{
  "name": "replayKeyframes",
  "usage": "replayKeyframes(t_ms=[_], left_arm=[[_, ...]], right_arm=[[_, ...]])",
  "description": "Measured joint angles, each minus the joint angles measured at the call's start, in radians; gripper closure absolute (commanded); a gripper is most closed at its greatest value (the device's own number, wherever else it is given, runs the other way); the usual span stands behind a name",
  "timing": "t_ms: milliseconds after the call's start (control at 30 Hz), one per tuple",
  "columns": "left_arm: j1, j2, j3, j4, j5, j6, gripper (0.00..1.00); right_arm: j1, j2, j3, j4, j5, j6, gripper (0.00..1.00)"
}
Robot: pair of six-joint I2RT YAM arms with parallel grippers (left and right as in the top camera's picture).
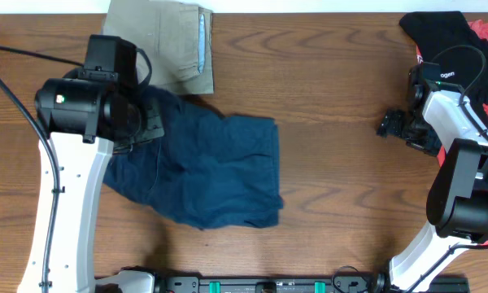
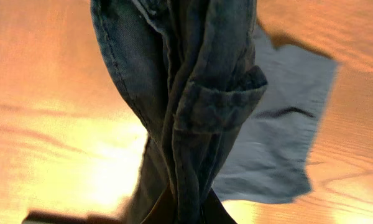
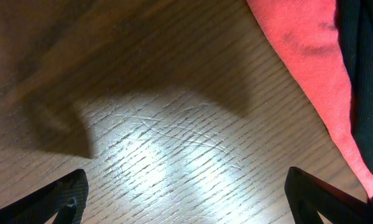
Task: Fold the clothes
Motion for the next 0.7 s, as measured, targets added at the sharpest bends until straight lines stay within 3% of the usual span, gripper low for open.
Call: replayKeyframes(t_ms=[333,700], left_arm=[[-0.175,0.072,0.001,0.062,0.017,-0.002,0.94],[-0.218,0.289,-0.002,0.175,0.029,-0.088,0.94]], right_arm=[[0.0,0.0,0.0,0.0,0.0,0.0,0.01],[0.0,0.0,0.0,0.0,0.0,0.0,0.01]])
